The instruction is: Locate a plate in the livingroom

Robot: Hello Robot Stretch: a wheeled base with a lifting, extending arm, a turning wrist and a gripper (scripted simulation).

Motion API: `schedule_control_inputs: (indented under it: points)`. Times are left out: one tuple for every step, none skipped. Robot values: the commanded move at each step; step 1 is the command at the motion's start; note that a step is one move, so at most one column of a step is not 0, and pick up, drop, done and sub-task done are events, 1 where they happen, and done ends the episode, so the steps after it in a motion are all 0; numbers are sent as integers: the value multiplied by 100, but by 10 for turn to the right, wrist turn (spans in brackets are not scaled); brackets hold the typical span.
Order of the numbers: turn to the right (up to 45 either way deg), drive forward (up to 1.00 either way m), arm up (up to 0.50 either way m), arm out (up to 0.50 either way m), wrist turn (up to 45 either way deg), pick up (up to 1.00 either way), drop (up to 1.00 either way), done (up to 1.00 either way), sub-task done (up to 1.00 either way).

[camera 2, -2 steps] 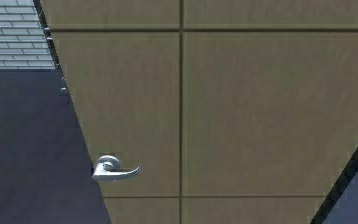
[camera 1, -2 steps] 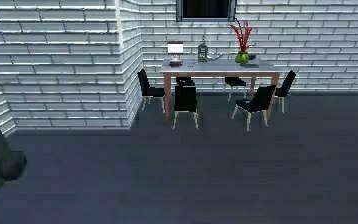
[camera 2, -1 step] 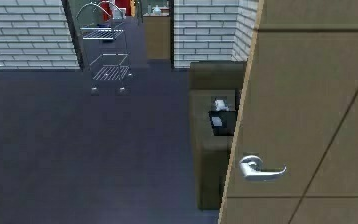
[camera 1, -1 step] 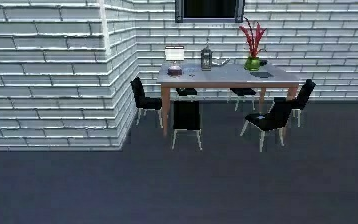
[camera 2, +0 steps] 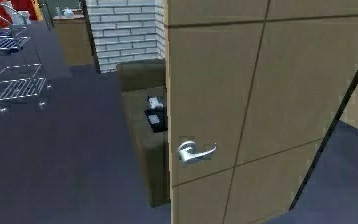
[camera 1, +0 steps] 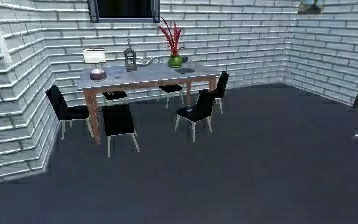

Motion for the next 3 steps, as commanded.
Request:
schedule_control_inputs:
  points:
    - [30, 0, 0, 0, 0, 0, 0, 0, 0]
    - [0, 100, 0, 0, 0, 0, 0, 0, 0]
    - [0, 45, 0, 0, 0, 0, 0, 0, 0]
